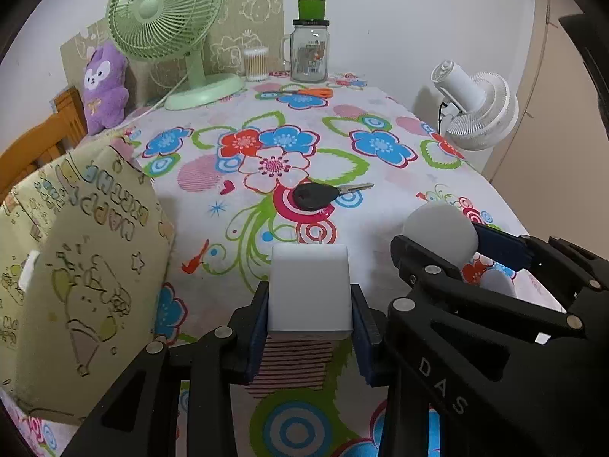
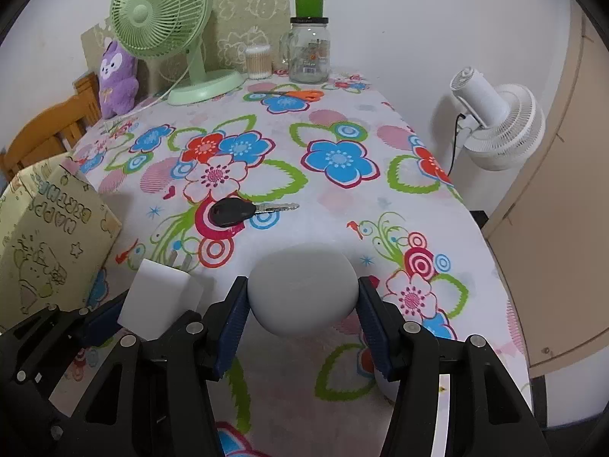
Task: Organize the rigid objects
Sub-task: 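Lift the white cube and earbud case and carry them toward the yellow box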
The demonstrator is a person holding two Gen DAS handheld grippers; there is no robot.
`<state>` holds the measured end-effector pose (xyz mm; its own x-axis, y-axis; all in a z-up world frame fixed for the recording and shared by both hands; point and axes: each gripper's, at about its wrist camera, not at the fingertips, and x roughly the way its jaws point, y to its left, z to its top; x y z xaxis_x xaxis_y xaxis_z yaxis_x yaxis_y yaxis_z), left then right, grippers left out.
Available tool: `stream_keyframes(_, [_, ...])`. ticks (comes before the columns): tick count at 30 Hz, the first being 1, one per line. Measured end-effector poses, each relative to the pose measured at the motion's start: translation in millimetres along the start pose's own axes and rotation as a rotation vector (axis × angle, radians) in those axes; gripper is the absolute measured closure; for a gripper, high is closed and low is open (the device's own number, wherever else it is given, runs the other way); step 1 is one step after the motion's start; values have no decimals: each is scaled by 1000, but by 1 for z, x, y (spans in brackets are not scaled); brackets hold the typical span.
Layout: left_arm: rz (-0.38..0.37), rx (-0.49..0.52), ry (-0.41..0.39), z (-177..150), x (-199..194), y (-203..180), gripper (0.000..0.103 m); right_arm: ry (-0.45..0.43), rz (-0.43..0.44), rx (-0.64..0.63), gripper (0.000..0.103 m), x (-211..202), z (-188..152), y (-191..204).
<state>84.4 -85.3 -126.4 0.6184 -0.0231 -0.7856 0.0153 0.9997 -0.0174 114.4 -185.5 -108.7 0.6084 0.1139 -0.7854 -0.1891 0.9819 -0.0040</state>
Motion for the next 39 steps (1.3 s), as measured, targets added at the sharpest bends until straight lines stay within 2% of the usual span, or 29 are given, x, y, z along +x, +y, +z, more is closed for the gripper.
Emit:
stream_keyframes(8, [-13,37,-14,1,-20,-1,63,-18,-24,1,44,-23,-1,5])
stream_keyframes(12, [-51,71,-13,6,-33,2,63,-32,-18,-1,44,-38,3,10])
stream_keyframes(16, [-58,96,-20,12,-44,2,63,-39,-36,-12,44,-53,9,16])
stream_keyframes(29, [-85,106,-20,23,-76,11,63,-36,-50,-6,44,-86,22,28])
stream_keyframes(39, [-71,103,-54,31,-103,33,63,-72,-40,-25,44,-111,36,52])
